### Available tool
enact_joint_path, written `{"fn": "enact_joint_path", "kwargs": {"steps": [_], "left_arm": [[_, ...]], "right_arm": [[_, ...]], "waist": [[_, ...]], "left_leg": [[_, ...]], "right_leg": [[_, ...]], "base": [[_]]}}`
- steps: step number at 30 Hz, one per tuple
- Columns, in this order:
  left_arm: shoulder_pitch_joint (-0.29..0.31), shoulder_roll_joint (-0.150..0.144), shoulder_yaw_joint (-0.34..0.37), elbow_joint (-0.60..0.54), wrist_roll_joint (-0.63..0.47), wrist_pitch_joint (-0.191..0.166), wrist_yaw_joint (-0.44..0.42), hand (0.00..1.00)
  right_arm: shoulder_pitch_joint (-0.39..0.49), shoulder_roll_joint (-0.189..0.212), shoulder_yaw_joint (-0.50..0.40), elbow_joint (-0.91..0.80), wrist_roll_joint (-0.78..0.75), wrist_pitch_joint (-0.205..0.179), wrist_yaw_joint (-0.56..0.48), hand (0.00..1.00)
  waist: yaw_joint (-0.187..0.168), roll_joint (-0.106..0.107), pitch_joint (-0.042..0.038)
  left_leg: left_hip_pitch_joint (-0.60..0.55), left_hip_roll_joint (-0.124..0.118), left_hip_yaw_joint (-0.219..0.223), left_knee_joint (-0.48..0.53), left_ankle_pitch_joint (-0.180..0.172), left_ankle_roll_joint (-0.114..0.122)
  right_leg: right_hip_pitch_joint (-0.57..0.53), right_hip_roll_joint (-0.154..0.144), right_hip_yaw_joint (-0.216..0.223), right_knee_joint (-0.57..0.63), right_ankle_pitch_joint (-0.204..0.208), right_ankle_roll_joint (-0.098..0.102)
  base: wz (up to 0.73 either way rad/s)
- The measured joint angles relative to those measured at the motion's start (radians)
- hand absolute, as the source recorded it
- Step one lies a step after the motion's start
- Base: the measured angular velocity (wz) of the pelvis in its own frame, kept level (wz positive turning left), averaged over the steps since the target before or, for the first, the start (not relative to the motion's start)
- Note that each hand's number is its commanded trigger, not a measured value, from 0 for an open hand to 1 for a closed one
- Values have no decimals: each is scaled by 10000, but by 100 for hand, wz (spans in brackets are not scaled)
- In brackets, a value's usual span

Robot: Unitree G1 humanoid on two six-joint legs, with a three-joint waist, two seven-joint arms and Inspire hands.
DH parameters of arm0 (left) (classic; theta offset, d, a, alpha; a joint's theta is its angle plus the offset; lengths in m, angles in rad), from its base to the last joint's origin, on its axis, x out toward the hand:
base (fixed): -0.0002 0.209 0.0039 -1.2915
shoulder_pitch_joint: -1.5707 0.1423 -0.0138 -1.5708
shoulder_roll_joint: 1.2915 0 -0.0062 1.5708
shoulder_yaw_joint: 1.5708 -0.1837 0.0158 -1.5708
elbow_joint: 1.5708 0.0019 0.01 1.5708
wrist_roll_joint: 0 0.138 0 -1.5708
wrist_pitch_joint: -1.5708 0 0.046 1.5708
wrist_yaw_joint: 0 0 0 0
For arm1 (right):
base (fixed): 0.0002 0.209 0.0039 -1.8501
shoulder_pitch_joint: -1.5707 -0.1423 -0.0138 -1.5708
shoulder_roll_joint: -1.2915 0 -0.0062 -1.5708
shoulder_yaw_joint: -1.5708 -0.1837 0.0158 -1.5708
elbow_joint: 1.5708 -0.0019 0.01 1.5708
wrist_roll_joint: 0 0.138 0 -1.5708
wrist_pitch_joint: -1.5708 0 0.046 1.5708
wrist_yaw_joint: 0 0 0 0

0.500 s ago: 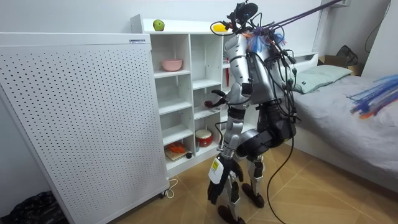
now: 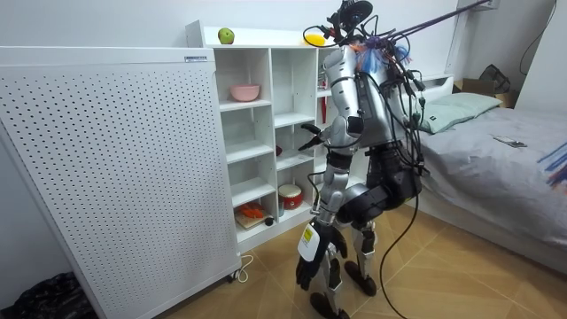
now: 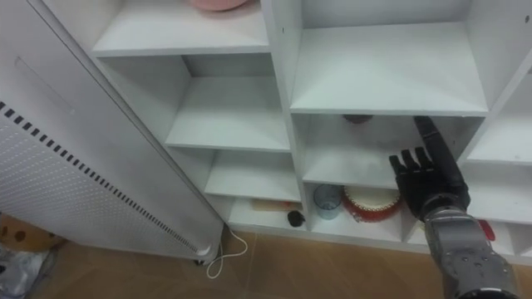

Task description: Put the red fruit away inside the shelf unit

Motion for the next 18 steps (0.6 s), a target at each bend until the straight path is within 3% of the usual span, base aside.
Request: {"fn": "enact_joint_path", "kwargs": {"steps": [9,12,18], "left_arm": [[28,87,21,3,-15,-4,-496,0],[74,189,14,60,-19,-5,-629,0],[66,191,132,877,-13,-71,-915,0]], "right_arm": [[288,-7,123,491,-99,52,674,0],[1056,24,215,714,-107,161,1062,0],[2525,97,211,2356,-160,371,1580,0]], "waist": [[18,133,37],[76,251,68],[209,285,79]], "left_leg": [[194,33,6,-16,-21,4],[710,191,-5,-217,-35,-14],[2321,229,-43,-1368,66,-94]], "right_leg": [[232,15,-34,-43,-29,19],[900,156,-220,-446,-20,30],[2576,392,-346,-1688,171,160]], "base": [[0],[-2],[-6]]}}
